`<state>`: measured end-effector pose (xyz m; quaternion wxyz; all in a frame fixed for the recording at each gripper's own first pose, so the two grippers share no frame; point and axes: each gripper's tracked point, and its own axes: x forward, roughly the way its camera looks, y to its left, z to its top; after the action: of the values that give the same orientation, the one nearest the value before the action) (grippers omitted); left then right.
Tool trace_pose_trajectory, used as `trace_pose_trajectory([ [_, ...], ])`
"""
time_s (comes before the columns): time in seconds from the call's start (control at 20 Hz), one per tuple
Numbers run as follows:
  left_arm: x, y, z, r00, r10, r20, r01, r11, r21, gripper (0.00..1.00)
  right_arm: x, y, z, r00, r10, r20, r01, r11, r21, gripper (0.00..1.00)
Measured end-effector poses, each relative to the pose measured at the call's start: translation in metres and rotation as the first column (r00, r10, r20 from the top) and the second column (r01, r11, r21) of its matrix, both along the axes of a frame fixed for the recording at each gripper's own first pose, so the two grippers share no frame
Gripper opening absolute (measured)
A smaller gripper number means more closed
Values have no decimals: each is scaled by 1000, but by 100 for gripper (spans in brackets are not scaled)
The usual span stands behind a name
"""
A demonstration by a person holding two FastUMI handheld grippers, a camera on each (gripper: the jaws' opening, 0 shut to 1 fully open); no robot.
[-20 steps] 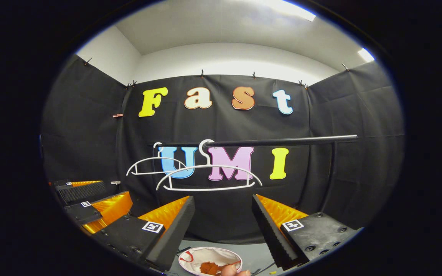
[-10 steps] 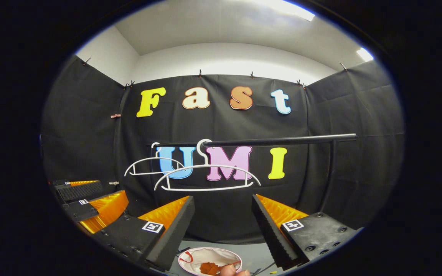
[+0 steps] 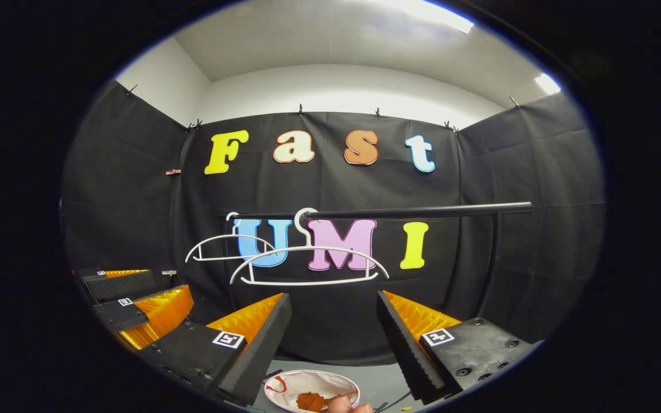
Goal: Grasp the clothes on the hanger with both hands and then place them into the laundry hamper below.
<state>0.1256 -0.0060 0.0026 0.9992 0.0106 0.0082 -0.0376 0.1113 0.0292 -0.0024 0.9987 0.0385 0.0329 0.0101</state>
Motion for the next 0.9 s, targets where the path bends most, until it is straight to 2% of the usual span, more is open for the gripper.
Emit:
trace_pose_trajectory([
  [0.05,0,0,1,1000,-2,-1,2,1000,0,95,0,0,0,1000,-1,1,1,1000,-2,96],
  [0.25,-1,0,2,1000,1,4,-1,1000,-3,95,0,1,1,1000,2,4,-1,1000,-9,96],
  [0.7,-2,-3,2,1000,3,7,-3,1000,0,95,0,-7,4,1000,-10,21,11,1000,-16,96],
  [0.8,-2,-4,3,1000,2,8,-2,1000,0,95,-1,-9,4,1000,-13,20,14,1000,-12,93],
  [0.9,-1,-5,4,1000,1,10,-1,1000,2,95,-1,-7,4,1000,-6,21,7,1000,-14,99],
])
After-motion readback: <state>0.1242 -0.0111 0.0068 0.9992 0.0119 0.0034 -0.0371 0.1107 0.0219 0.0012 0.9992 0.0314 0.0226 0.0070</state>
